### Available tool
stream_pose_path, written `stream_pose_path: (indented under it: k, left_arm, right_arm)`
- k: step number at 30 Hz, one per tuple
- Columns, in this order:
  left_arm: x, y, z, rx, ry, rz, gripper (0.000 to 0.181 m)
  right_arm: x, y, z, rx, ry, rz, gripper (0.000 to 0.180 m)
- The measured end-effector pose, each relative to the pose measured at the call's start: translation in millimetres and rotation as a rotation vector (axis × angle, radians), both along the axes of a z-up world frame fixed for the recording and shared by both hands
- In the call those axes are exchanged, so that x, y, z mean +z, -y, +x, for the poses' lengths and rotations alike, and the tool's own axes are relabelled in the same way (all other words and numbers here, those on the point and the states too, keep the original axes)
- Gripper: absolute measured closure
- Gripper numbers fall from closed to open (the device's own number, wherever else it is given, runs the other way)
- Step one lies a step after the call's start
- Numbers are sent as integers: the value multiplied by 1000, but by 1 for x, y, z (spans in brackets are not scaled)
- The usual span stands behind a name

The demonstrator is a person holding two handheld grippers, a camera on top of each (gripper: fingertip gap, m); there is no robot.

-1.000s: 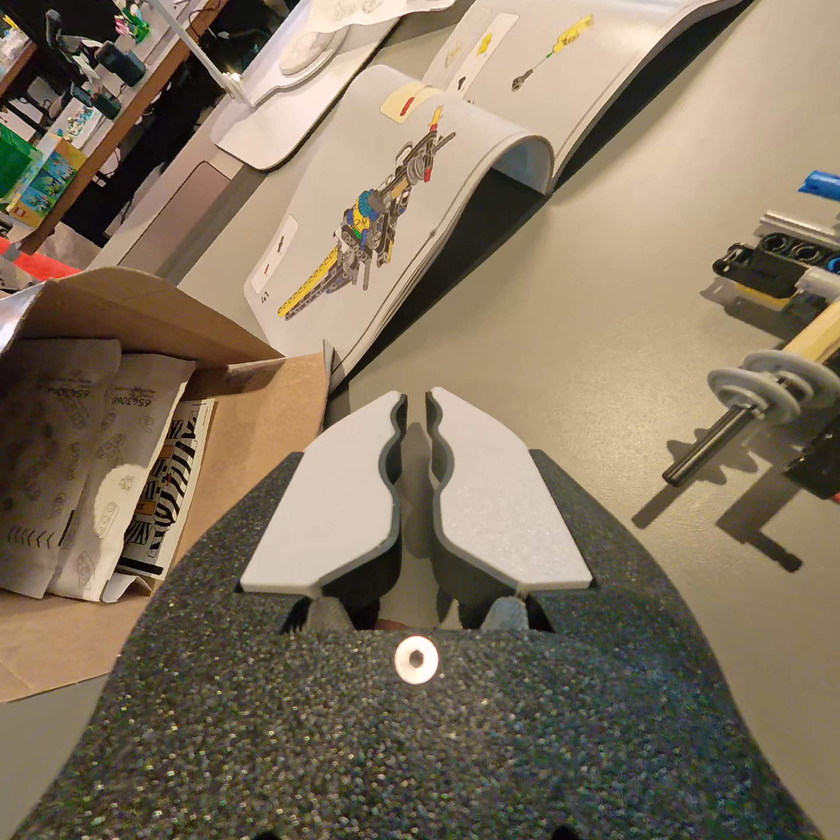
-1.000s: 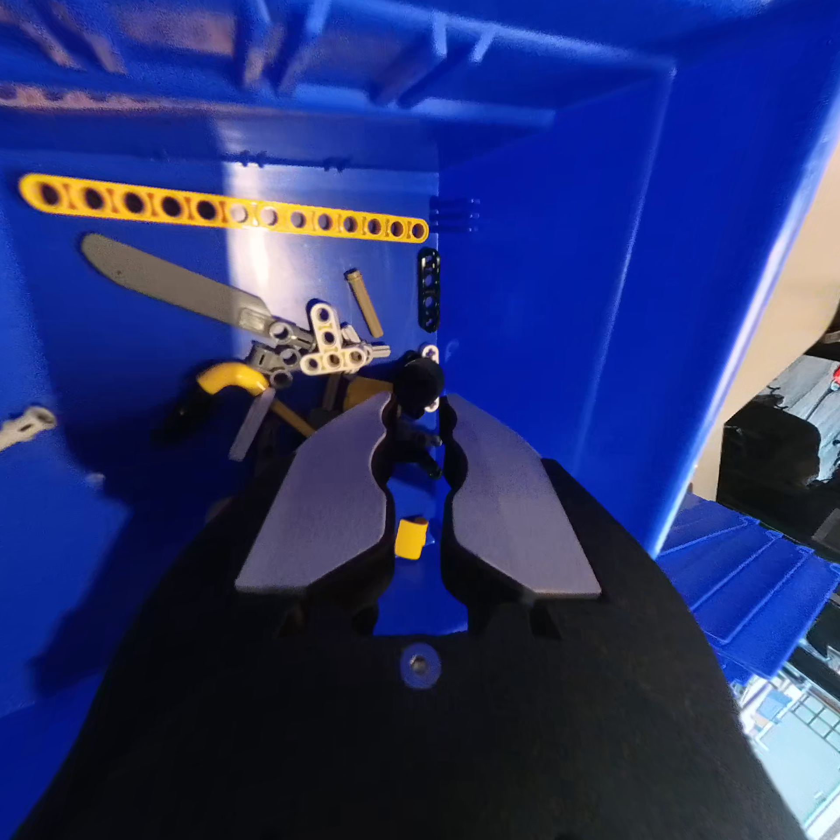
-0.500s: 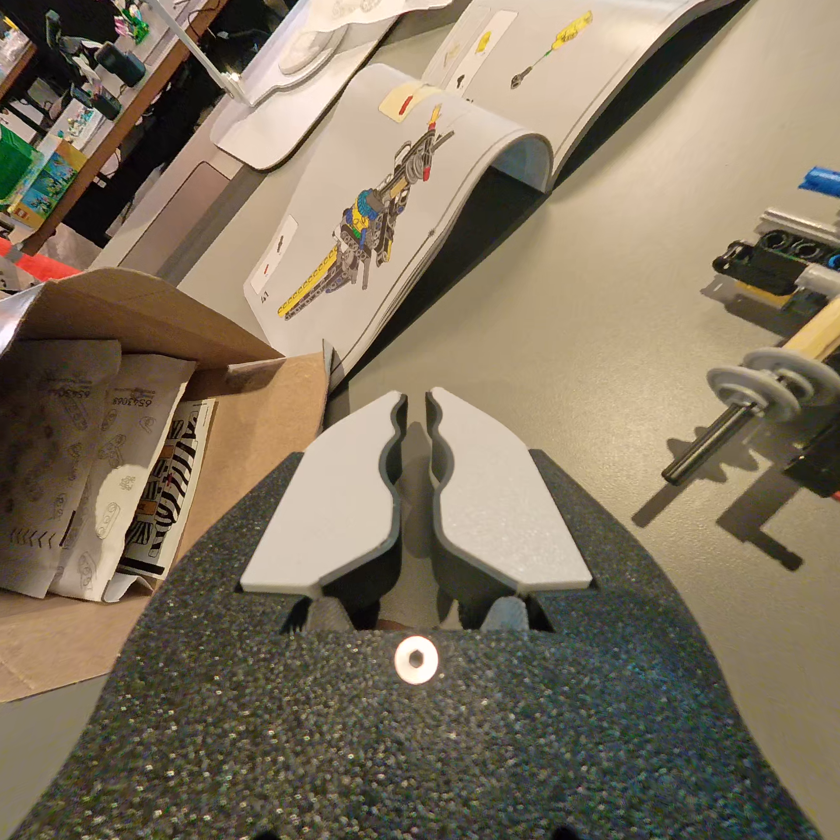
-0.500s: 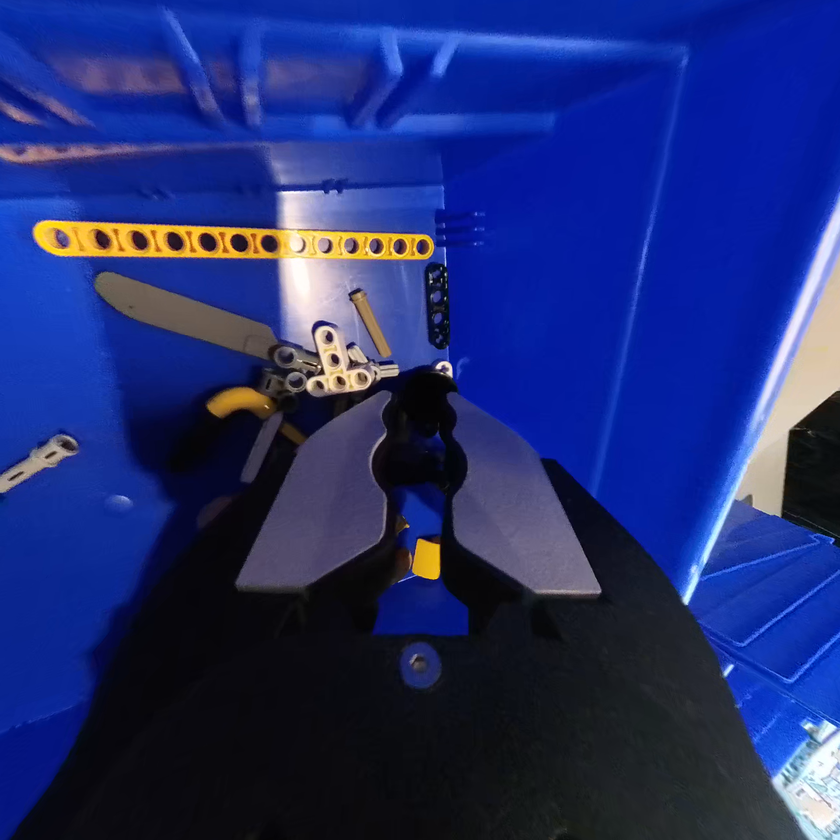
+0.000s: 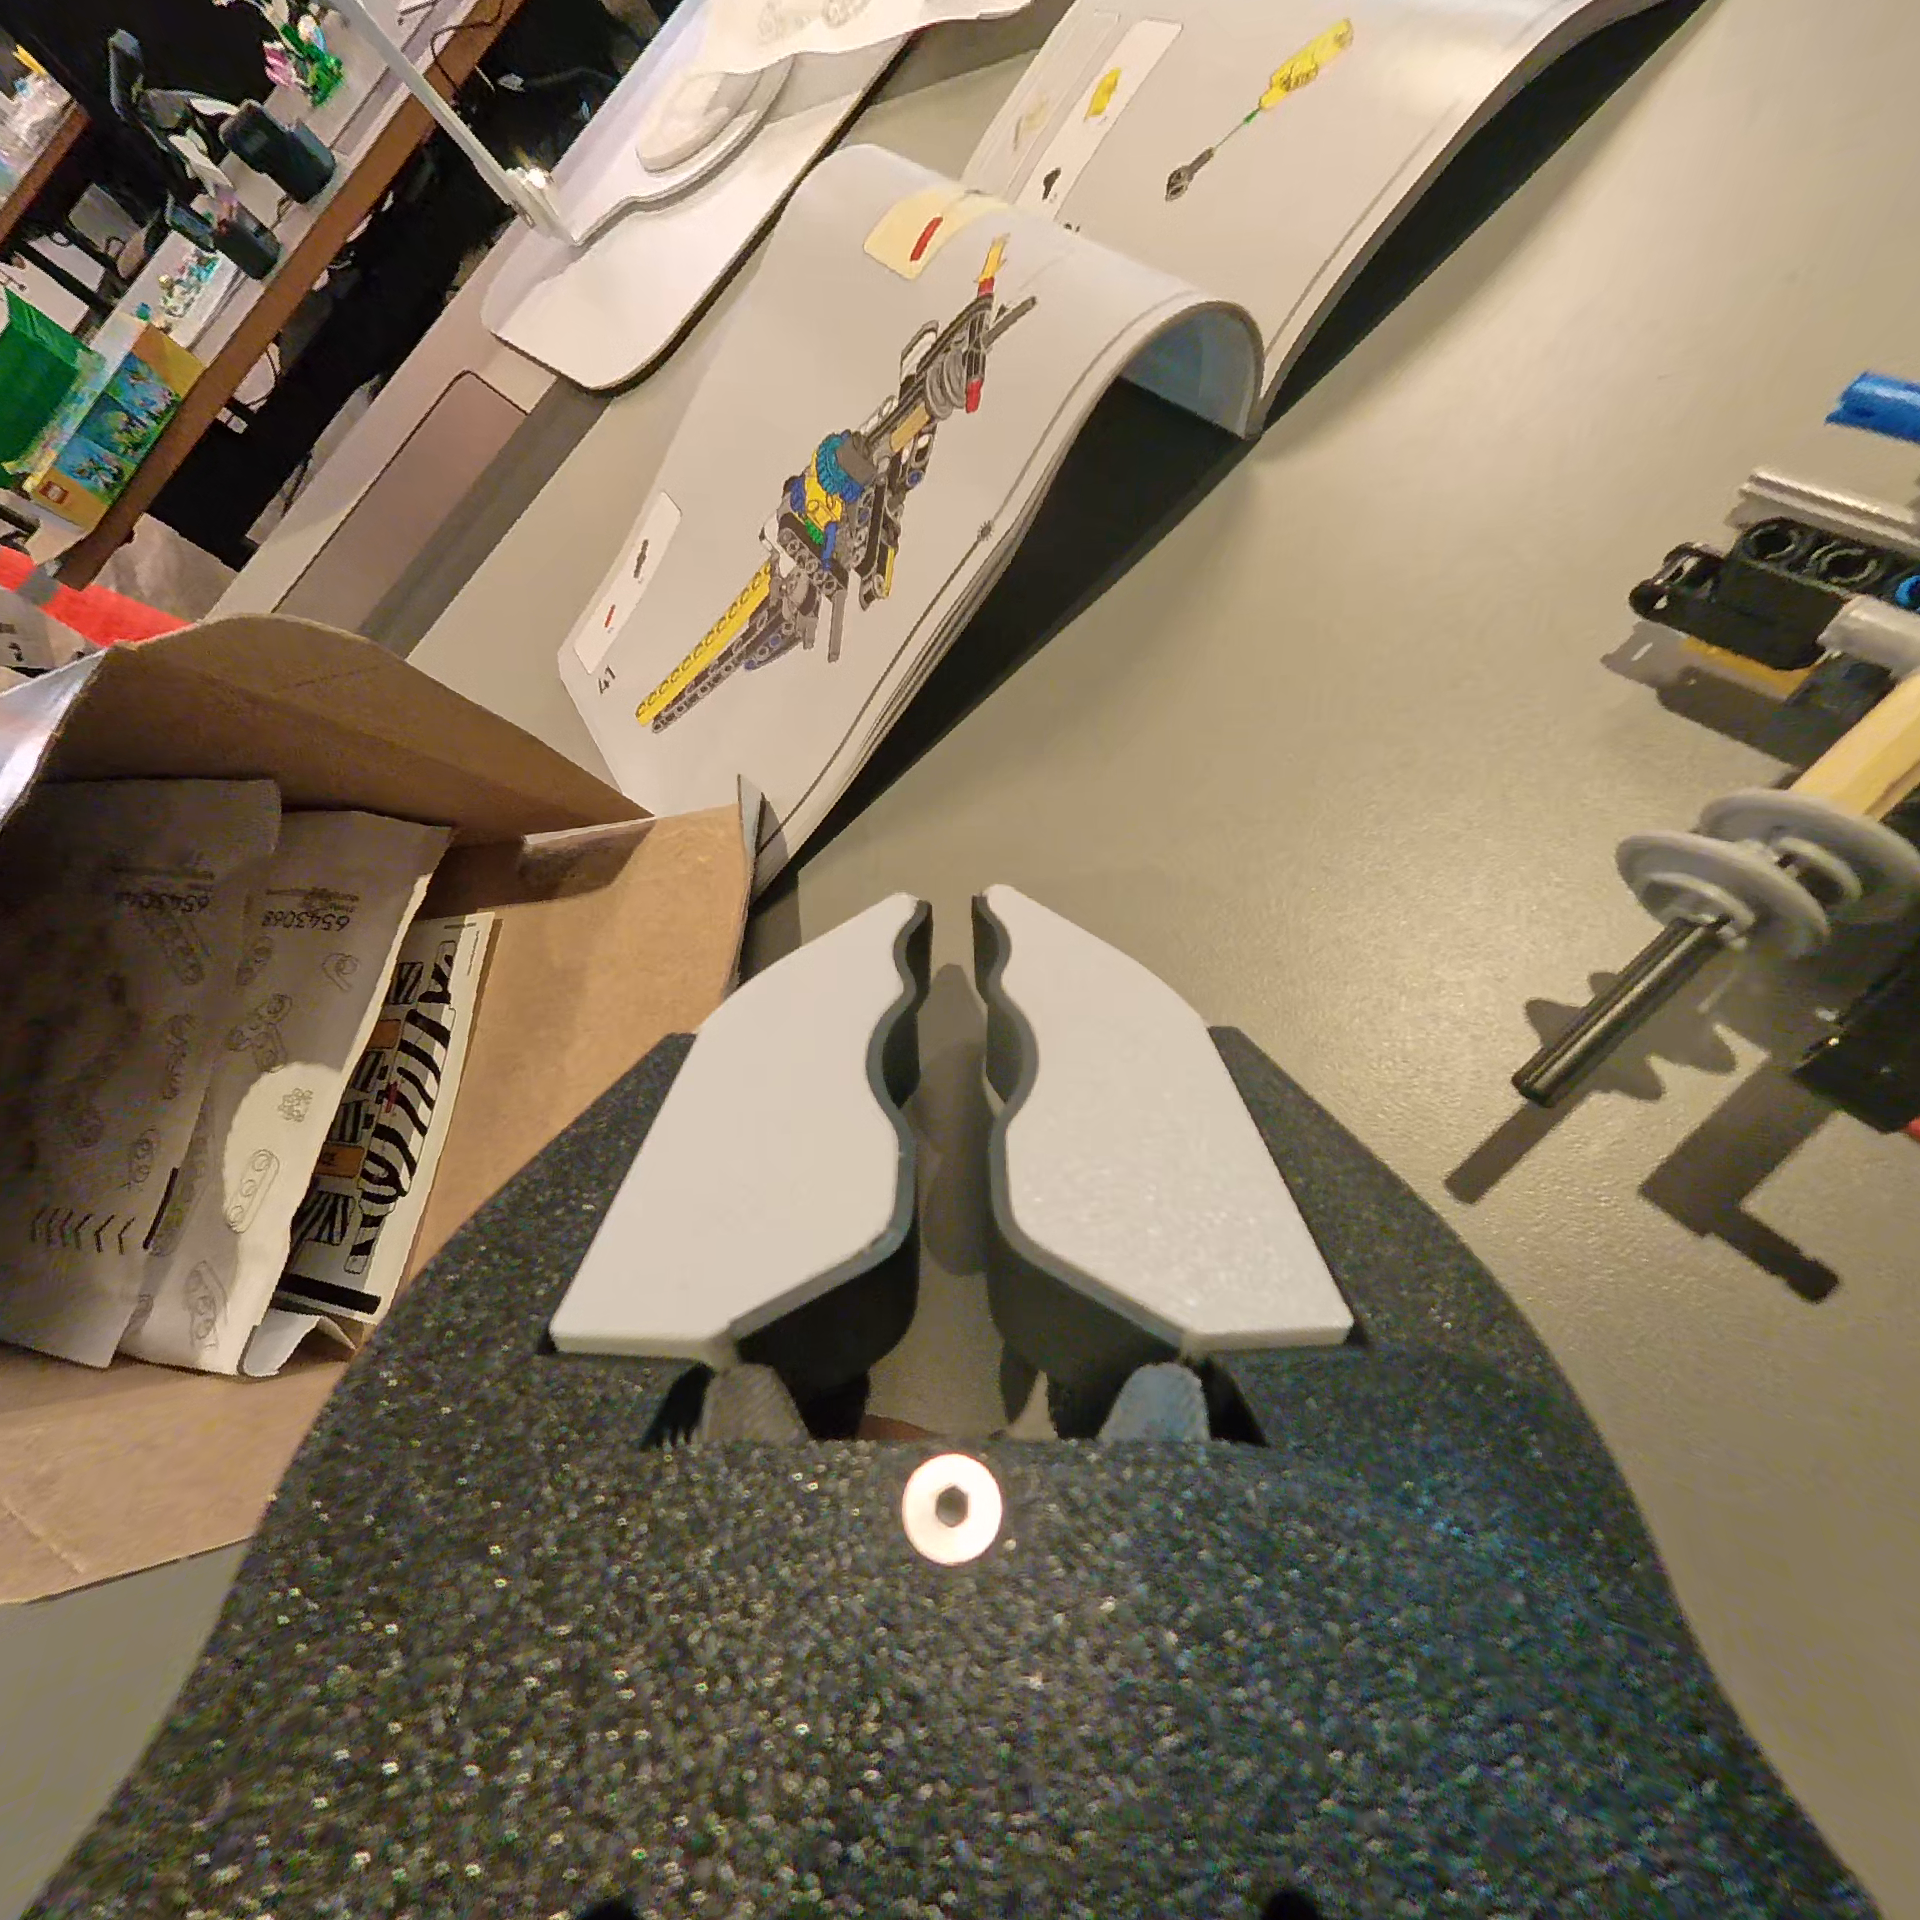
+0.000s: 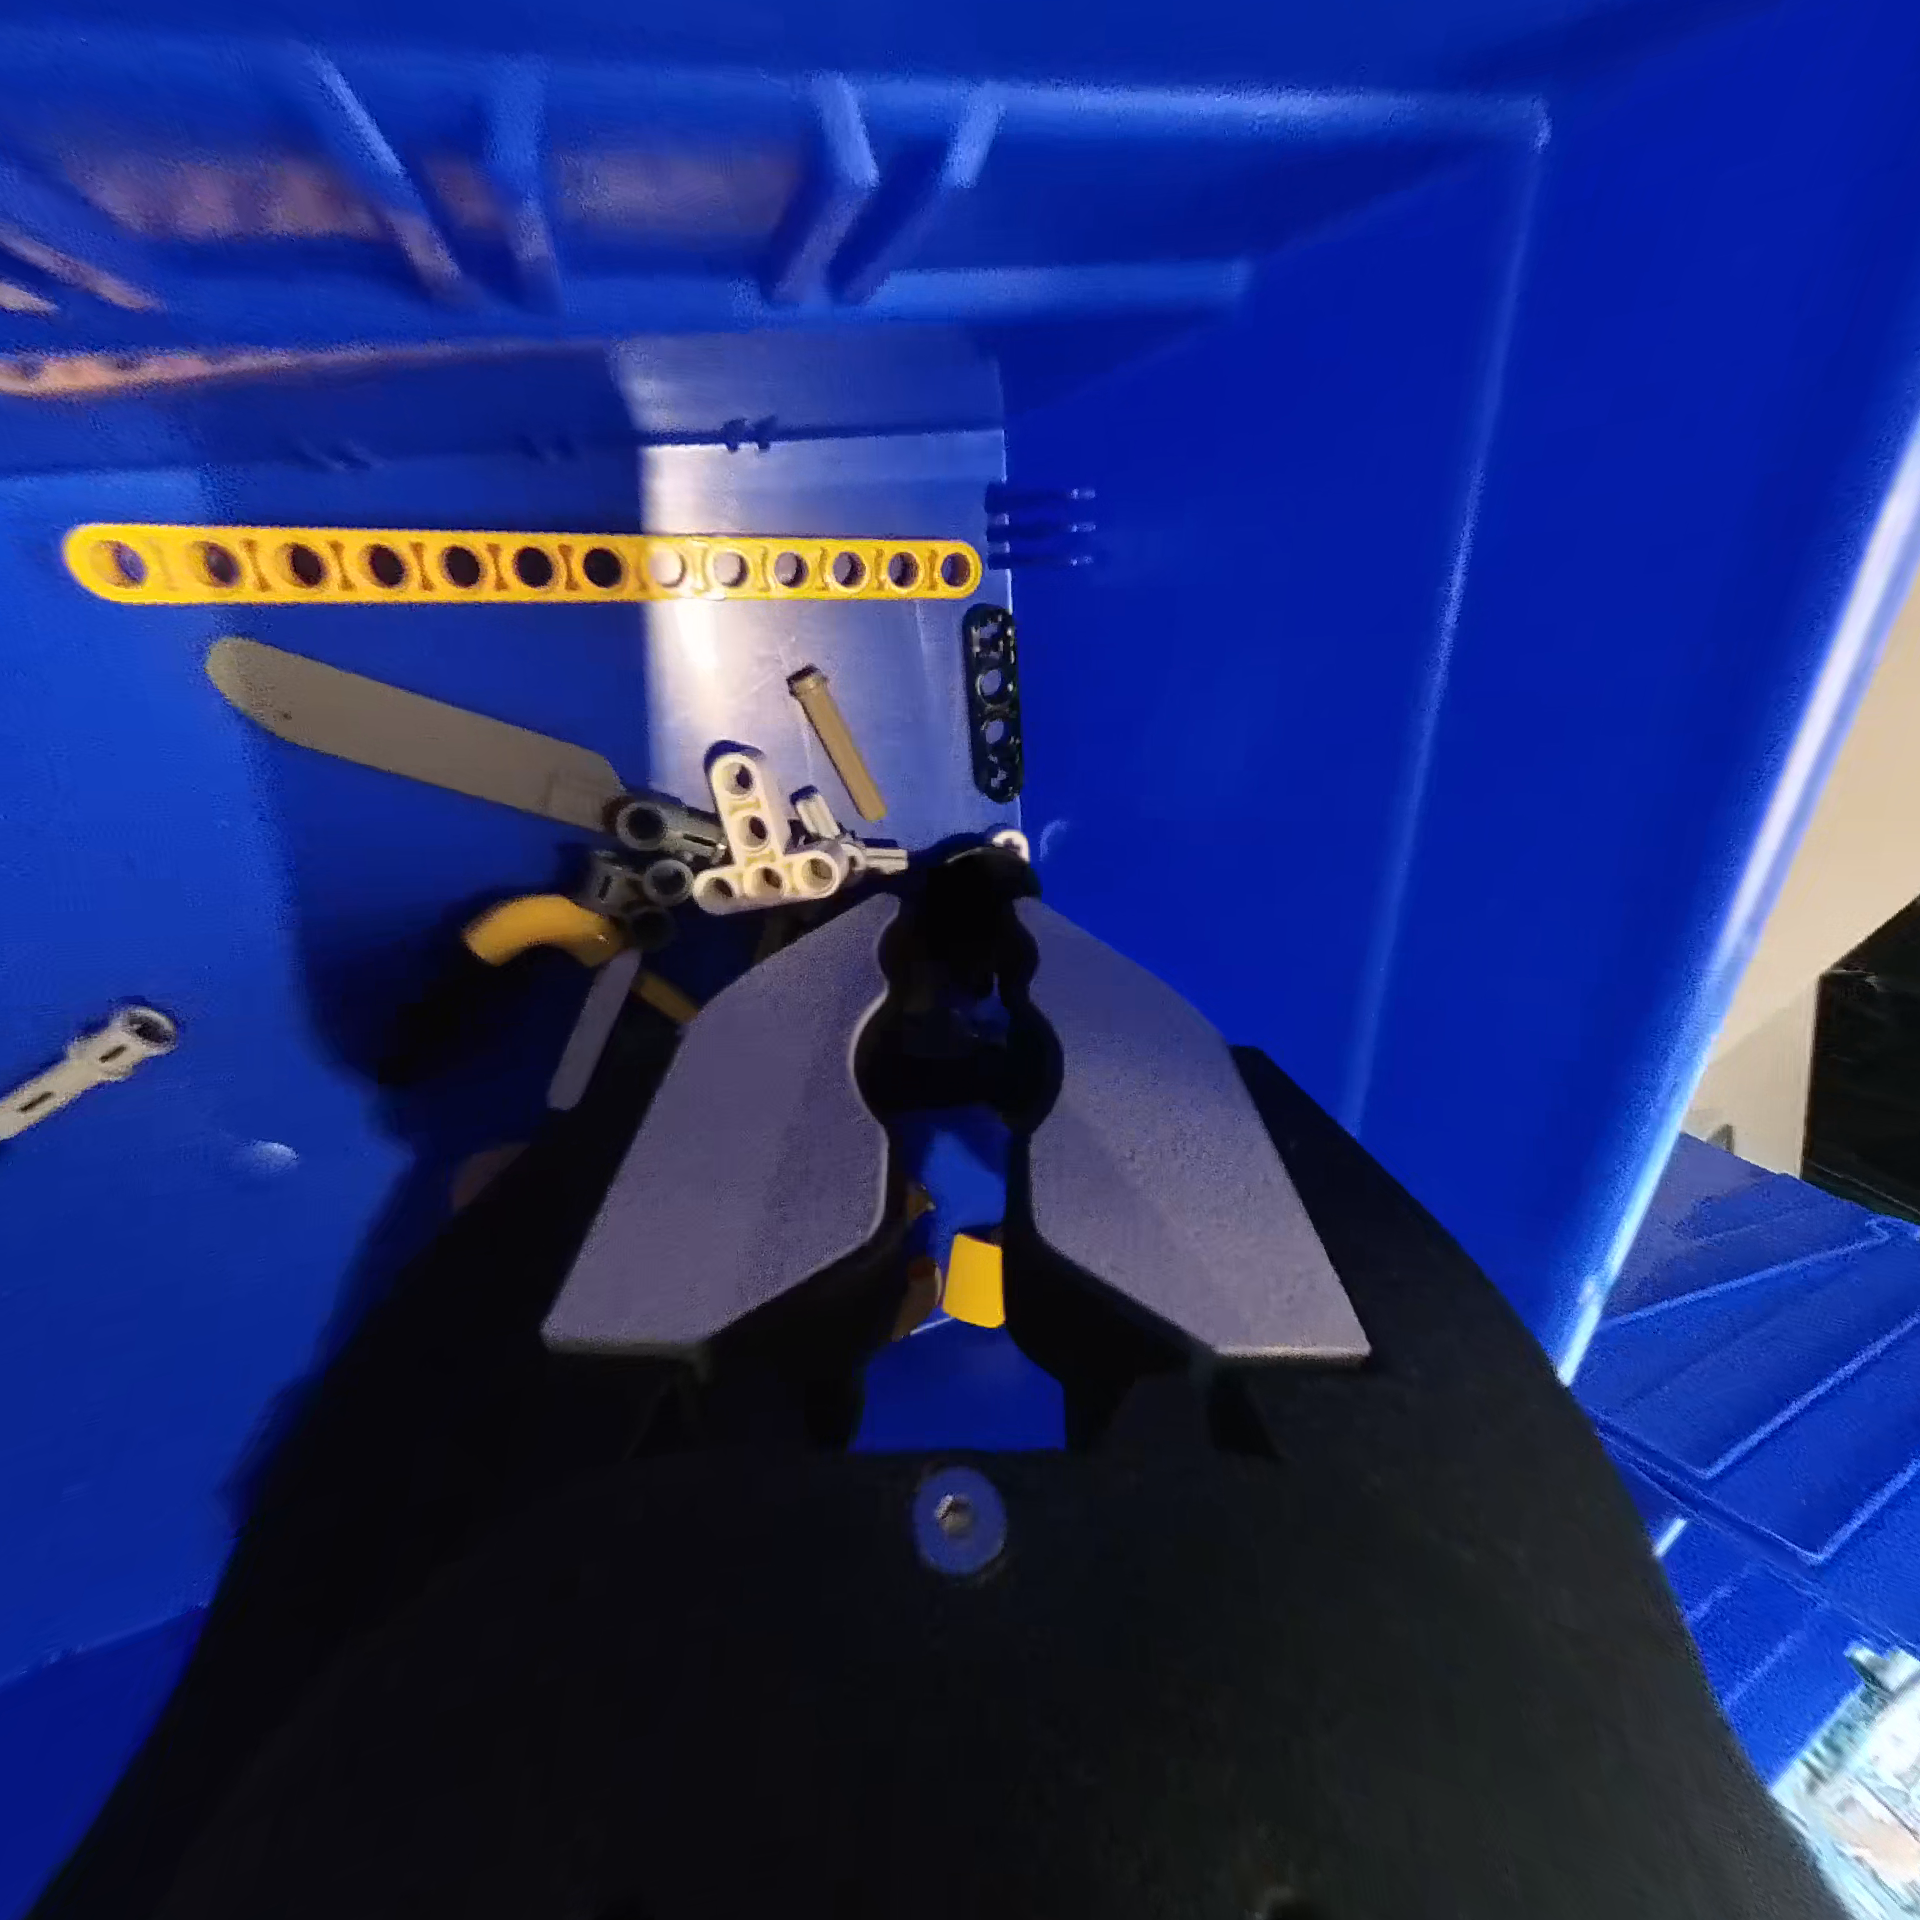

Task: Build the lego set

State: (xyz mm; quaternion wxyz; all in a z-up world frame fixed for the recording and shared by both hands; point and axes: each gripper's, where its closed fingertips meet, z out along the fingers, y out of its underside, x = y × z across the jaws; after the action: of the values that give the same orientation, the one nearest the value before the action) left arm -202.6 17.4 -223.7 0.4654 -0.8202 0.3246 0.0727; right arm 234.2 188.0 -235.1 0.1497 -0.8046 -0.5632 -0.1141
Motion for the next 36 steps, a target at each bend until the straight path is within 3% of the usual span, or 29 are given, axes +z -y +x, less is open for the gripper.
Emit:
stream_pose_path:
  k: [10, 19, 24, 29, 36]
  left_arm:
    - [0, 0, 0, -1, -2, 0, 174]
    - [0, 0, 0, -1, -3, 1, 174]
    - [0, 0, 0, -2, -4, 1, 174]
    - [0, 0, 0, -2, -6, 2, 174]
    - [0, 0, 0, 3, -2, 3, 174]
  right_arm:
    - [7, 2, 2, 29, 49, 57, 165]
    - [36, 12, 11, 39, 19, 55, 165]
    - [47, 39, 11, 57, -45, -52, 165]
    - [30, 80, 1, 149, -52, -203, 165]
    - [20, 99, -7, 212, -50, -272, 165]
